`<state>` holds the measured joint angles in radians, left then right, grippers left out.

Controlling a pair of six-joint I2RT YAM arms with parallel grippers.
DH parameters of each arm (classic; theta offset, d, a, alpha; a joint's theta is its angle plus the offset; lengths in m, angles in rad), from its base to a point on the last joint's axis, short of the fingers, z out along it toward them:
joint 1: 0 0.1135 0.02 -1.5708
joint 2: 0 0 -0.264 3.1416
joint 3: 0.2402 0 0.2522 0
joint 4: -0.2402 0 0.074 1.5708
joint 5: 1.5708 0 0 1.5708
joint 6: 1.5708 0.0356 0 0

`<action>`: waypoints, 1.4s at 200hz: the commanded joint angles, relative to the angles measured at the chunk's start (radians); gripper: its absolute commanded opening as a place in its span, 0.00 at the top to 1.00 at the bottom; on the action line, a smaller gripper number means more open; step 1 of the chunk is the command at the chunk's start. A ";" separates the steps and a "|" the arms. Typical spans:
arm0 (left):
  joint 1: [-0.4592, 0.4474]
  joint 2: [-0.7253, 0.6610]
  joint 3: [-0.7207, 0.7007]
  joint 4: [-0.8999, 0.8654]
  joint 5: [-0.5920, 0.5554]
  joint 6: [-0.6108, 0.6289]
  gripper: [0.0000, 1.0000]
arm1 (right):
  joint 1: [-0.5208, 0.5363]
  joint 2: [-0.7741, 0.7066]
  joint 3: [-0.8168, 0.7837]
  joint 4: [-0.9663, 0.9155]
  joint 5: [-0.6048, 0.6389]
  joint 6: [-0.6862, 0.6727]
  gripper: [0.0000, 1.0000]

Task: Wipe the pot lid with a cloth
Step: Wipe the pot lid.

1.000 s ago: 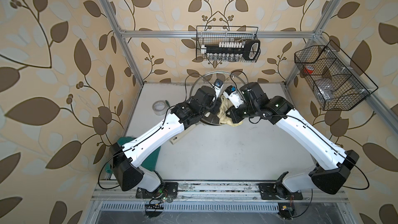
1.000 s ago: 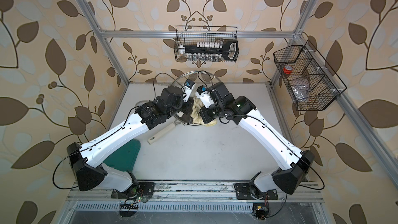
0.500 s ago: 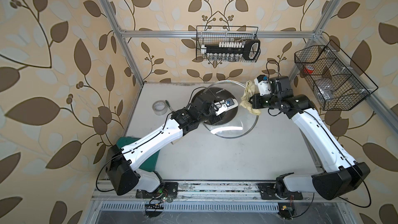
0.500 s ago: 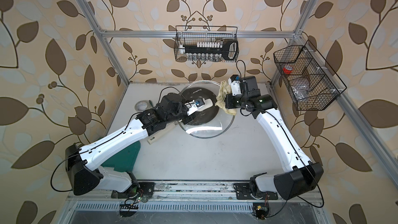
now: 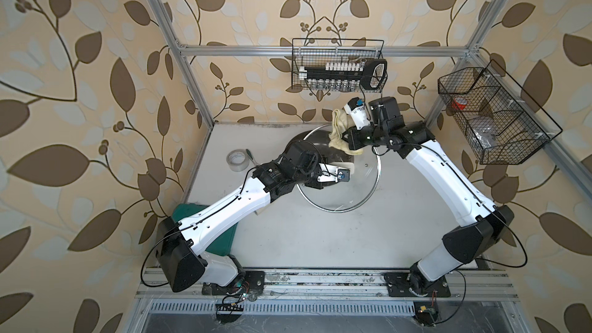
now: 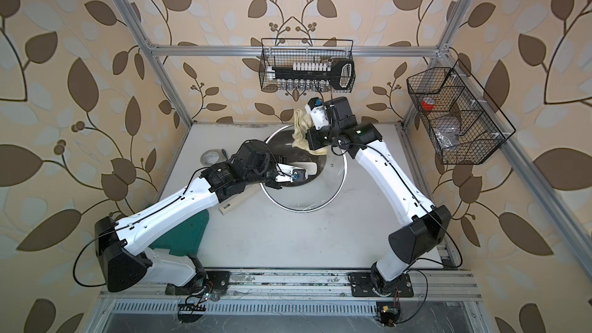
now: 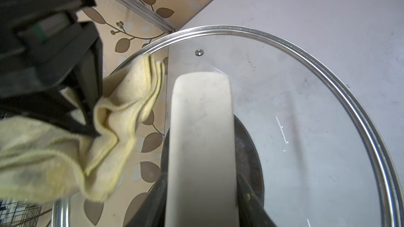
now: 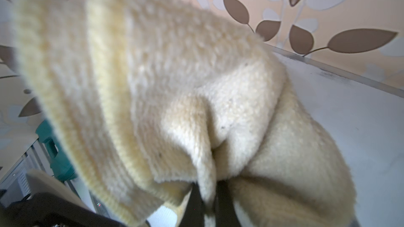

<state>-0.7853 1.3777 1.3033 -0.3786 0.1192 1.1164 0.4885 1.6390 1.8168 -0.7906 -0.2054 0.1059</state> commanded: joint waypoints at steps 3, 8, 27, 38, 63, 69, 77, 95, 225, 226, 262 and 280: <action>-0.015 -0.086 0.099 0.299 0.064 0.092 1.00 | 0.083 0.055 0.062 -0.027 0.005 -0.028 1.00; -0.015 -0.086 0.099 0.299 0.065 0.094 1.00 | 0.096 0.063 0.072 -0.030 0.003 -0.029 1.00; -0.017 -0.085 0.094 0.303 0.064 0.092 1.00 | 0.118 0.084 0.094 -0.034 -0.001 -0.026 1.00; -0.018 -0.085 0.087 0.311 0.060 0.085 1.00 | 0.113 0.085 0.096 -0.032 0.016 -0.013 1.00; -0.021 -0.096 0.044 0.365 0.053 0.044 1.00 | 0.046 0.071 0.091 -0.035 0.009 0.041 1.00; -0.023 -0.098 0.034 0.379 0.046 0.023 1.00 | 0.023 0.063 0.085 -0.032 0.002 0.049 1.00; -0.026 -0.101 0.022 0.403 0.031 -0.010 1.00 | -0.002 0.048 0.072 -0.027 0.006 0.048 1.00; -0.038 -0.105 -0.005 0.458 -0.009 -0.085 1.00 | -0.060 0.013 0.038 -0.026 0.026 0.053 1.00; -0.075 -0.013 0.062 0.686 -0.375 -0.786 1.00 | -0.229 -0.410 -0.454 -0.096 -0.087 0.029 1.00; -0.075 -0.013 0.063 0.686 -0.377 -0.789 1.00 | -0.225 -0.413 -0.457 -0.095 -0.088 0.030 1.00; -0.075 0.025 0.106 0.668 -0.428 -0.866 1.00 | -0.052 -0.440 -0.484 -0.077 -0.056 0.066 1.00; -0.075 0.042 0.123 0.658 -0.437 -0.891 1.00 | 0.041 -0.428 -0.469 -0.049 -0.038 0.086 1.00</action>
<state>-0.8505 1.4624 1.2915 -0.0330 -0.2550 0.3233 0.4335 1.2110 1.3445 -0.8749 -0.2504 0.1539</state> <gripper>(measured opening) 0.432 0.061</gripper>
